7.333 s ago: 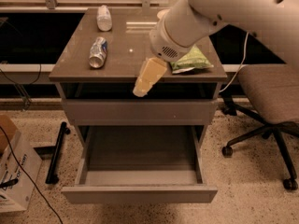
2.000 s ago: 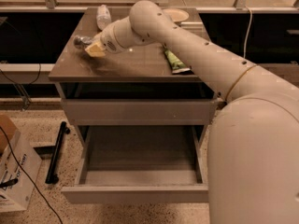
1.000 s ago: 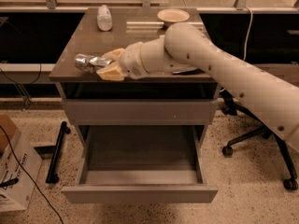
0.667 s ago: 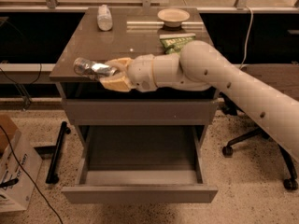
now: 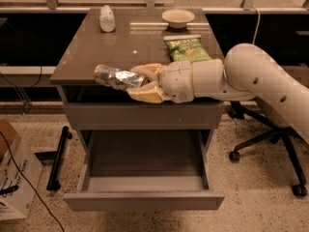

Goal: Place redbull can into middle drawer

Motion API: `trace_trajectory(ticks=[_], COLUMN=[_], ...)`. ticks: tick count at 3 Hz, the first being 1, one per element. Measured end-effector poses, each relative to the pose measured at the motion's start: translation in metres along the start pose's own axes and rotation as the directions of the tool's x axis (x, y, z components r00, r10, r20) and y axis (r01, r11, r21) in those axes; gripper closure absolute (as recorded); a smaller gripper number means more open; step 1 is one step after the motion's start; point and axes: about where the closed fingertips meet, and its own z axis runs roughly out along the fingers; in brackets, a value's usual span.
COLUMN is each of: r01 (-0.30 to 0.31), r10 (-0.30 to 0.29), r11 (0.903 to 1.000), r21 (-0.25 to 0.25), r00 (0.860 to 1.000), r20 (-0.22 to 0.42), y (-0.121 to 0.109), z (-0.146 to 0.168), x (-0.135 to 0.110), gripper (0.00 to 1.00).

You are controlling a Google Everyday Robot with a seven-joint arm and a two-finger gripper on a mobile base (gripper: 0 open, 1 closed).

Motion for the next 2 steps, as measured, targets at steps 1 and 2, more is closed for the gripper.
trace_trajectory(ticks=[1, 2], r01=[-0.122, -0.241], r10=[0.097, 0.171], r11=[0.9893, 0.9640], r21=[-0.080, -0.112], r00=[0.958, 0.885], r20=[-0.271, -0.433], y=[0.004, 0.009], z=[0.012, 0.024], x=[0.057, 0.099], gripper=[1.00, 1.00])
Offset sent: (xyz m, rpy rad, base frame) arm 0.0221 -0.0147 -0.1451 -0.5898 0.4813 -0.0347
